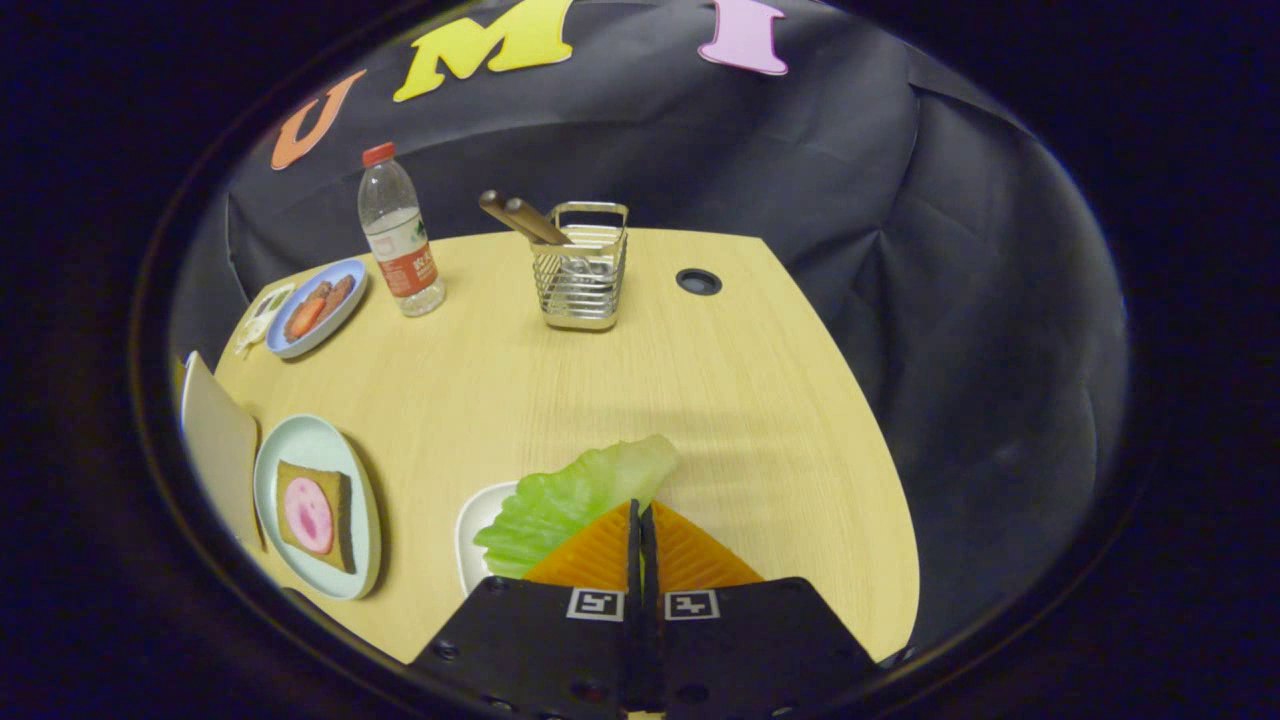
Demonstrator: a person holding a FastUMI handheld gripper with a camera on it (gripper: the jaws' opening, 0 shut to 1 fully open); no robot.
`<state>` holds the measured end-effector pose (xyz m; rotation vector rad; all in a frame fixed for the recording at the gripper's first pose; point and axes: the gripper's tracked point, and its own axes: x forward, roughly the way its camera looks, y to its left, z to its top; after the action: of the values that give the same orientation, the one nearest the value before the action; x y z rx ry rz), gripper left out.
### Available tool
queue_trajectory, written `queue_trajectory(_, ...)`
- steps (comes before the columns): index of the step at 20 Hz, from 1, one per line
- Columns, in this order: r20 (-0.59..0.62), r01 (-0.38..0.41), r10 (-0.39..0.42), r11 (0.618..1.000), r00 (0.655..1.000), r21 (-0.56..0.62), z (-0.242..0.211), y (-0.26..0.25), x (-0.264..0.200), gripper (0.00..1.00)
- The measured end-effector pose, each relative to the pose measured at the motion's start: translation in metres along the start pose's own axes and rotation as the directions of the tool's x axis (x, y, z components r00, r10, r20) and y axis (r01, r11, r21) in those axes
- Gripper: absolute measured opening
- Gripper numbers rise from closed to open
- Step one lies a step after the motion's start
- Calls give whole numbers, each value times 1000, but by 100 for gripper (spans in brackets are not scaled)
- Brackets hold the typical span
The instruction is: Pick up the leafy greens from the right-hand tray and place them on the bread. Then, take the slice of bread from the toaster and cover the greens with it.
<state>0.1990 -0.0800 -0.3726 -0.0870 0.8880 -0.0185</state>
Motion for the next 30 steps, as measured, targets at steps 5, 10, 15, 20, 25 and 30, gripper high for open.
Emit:
queue_trajectory(5, 65, -1, 1, 1000, 998, 0, 7, 29, -49, 0)
queue_trajectory(10, 108, -41, 42, 999, 993, -10, 14, 79, -95, 0)
queue_trajectory(15, 102, -117, 121, 992, 987, -42, 6, 147, -128, 0)
queue_trajectory(20, 88, -185, 192, 979, 977, -79, -8, 213, -148, 0)
queue_trajectory(25, 33, -262, 265, 961, 964, -87, -25, 269, -159, 0)
queue_trajectory(30, -19, -320, 320, 943, 947, -92, -31, 309, -156, 0)
